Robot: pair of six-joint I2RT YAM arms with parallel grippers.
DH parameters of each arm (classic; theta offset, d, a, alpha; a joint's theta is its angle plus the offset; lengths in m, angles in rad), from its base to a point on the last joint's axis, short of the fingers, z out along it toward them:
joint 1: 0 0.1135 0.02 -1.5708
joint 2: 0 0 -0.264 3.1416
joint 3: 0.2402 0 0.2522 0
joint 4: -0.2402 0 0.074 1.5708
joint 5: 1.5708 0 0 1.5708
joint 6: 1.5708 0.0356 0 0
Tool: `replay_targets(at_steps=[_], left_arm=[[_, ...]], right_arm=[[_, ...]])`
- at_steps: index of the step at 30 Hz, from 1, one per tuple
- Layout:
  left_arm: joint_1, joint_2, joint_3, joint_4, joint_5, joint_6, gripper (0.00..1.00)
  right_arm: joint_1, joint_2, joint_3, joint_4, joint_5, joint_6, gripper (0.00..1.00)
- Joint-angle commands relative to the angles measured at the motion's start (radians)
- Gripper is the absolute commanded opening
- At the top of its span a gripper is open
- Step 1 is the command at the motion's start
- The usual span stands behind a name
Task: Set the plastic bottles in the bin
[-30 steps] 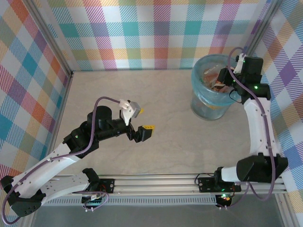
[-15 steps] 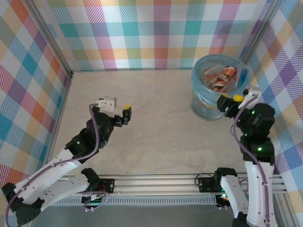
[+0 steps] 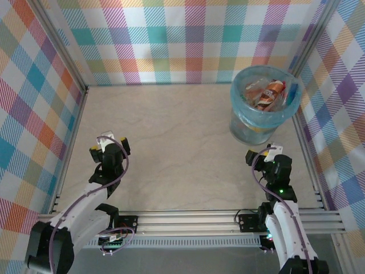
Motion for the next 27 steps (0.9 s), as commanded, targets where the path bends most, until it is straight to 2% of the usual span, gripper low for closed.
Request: replay_targets(at_steps=[1, 6, 11, 13, 16, 20, 23, 24, 27], left_arm=[[0.039, 0.095, -0.019, 0.231, 0.198, 0.075, 1.0], [0.056, 0.325, -0.018, 0.439, 0.356, 0.132, 1.0], [0.06, 0.428, -0.01, 0.547, 0.438, 0.17, 1.0], [0.067, 0.445, -0.016, 0.58, 0.439, 0.175, 1.0], [0.089, 0.509, -0.022, 0.655, 0.453, 0.171, 1.0], [0.122, 0.598, 0.033, 0.637, 0.469, 0.138, 1.0], [0.149, 0.658, 0.058, 0.647, 0.454, 0.105, 1.0], [0.154, 0.647, 0.079, 0.583, 0.461, 0.097, 1.0], [0.178, 0.654, 0.086, 0.588, 0.483, 0.076, 1.0]], right_arm=[[0.006, 0.099, -0.039, 0.337, -0.012, -0.045, 0.76], [0.083, 0.396, 0.01, 0.539, -0.067, -0.166, 0.78], [0.092, 0.622, 0.039, 0.8, -0.16, -0.218, 0.82], [0.09, 0.648, 0.098, 0.715, -0.192, -0.248, 0.83], [0.091, 0.681, 0.116, 0.722, -0.213, -0.284, 0.85], [0.082, 0.707, 0.094, 0.801, -0.227, -0.292, 0.86], [0.066, 0.81, 0.081, 0.939, -0.218, -0.29, 0.87], [0.057, 0.843, 0.087, 0.963, -0.221, -0.282, 0.87], [0.028, 0.896, 0.127, 0.942, -0.214, -0.245, 0.87]])
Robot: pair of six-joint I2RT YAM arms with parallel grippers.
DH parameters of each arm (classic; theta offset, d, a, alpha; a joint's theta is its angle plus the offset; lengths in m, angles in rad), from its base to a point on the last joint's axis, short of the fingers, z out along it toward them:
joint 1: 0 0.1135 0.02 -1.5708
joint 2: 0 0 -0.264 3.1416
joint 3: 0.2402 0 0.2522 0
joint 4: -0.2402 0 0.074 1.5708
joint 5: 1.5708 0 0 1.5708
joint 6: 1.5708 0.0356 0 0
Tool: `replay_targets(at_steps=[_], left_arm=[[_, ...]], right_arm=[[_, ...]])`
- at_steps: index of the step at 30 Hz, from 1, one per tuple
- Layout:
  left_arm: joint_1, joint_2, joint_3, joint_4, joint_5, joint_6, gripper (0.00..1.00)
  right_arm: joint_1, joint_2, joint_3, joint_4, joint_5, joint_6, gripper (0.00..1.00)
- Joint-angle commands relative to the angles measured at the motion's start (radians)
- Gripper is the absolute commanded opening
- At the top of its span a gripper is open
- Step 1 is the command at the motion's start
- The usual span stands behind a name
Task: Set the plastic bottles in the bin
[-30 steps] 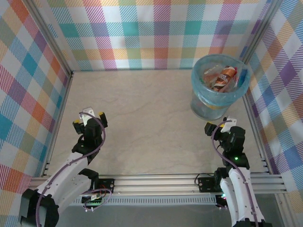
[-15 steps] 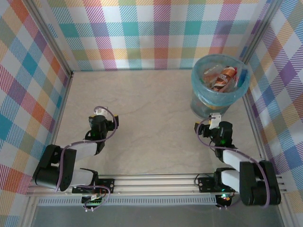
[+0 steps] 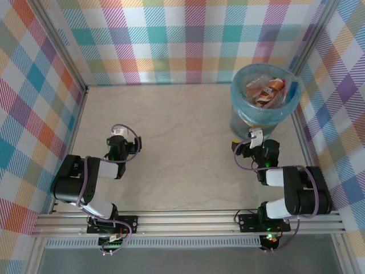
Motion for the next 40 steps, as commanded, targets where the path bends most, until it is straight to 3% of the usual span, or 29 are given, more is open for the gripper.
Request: replay_targets(at_steps=[1, 3, 8, 11, 40], left_arm=[[0.025, -0.002, 0.03, 0.004, 0.027, -0.041, 1.0], [0.025, 0.0, 0.031, 0.003, 0.03, -0.043, 1.0], [0.027, 0.001, 0.033, 0.003, 0.032, -0.042, 1.0], [0.027, 0.001, 0.033, 0.003, 0.031, -0.043, 1.0], [0.025, 0.002, 0.035, -0.001, 0.03, -0.039, 1.0]], right_arm=[[-0.026, 0.054, 0.036, 0.093, -0.021, 0.016, 0.87], [-0.026, 0.101, 0.04, 0.153, -0.016, 0.029, 0.87], [-0.028, 0.083, 0.089, 0.028, 0.09, 0.065, 0.91], [-0.027, 0.088, 0.142, -0.074, 0.194, 0.108, 0.99], [-0.017, 0.09, 0.145, -0.075, 0.209, 0.101, 1.0]])
